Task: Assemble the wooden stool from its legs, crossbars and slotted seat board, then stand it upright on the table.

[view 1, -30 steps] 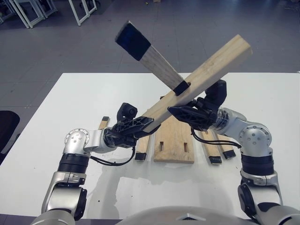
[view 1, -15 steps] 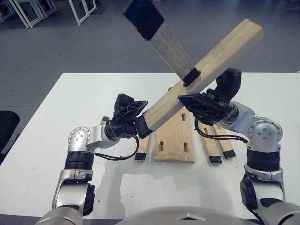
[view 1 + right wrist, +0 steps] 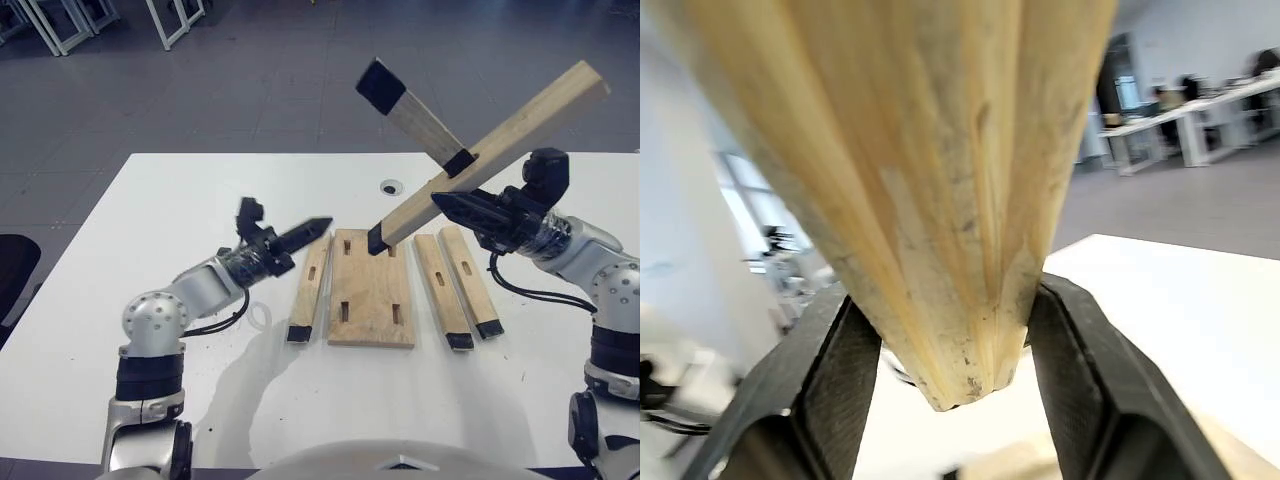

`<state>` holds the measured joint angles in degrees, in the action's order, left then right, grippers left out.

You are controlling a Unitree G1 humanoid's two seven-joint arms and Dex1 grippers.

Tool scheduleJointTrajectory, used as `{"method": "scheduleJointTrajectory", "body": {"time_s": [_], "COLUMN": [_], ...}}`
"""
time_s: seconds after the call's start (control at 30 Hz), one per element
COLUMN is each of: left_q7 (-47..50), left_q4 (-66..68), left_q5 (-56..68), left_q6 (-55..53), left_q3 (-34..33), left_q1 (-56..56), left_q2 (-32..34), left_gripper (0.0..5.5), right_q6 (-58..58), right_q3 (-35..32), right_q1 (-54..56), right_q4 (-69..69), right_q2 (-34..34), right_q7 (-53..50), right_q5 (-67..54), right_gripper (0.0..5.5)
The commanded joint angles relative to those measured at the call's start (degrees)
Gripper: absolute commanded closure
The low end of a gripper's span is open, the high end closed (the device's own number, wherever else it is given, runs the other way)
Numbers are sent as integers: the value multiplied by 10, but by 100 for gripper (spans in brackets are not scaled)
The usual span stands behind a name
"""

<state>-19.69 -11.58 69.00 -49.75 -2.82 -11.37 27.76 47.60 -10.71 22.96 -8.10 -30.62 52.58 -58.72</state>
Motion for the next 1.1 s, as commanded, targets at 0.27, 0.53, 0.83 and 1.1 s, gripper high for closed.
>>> {"method": "scheduleJointTrajectory", "body": {"time_s": [0.27, 0.53, 0.83, 1.1], "left_q7": [-81, -99, -152, -170], "left_q4": [-139, -130, -102, -72], "left_q5": [-498, -587, -636, -660], "left_q6": [134, 147, 172, 192], "left_q3": [315, 327, 318, 298], "left_q1": [27, 53, 76, 79], "left_q2": [139, 135, 167, 159], "left_gripper": [325, 325, 325, 325], "right_q6": [-332, -372, -346, -330], "right_q3": [160, 165, 199, 190], "right_q1": [124, 124, 81, 64], "right_q4": [332, 368, 324, 310], "right_q2": [44, 54, 21, 0], "right_q7": [-12, 49, 117, 134], "right_q5": [377, 410, 443, 438], "right_gripper": [337, 337, 337, 340]}}
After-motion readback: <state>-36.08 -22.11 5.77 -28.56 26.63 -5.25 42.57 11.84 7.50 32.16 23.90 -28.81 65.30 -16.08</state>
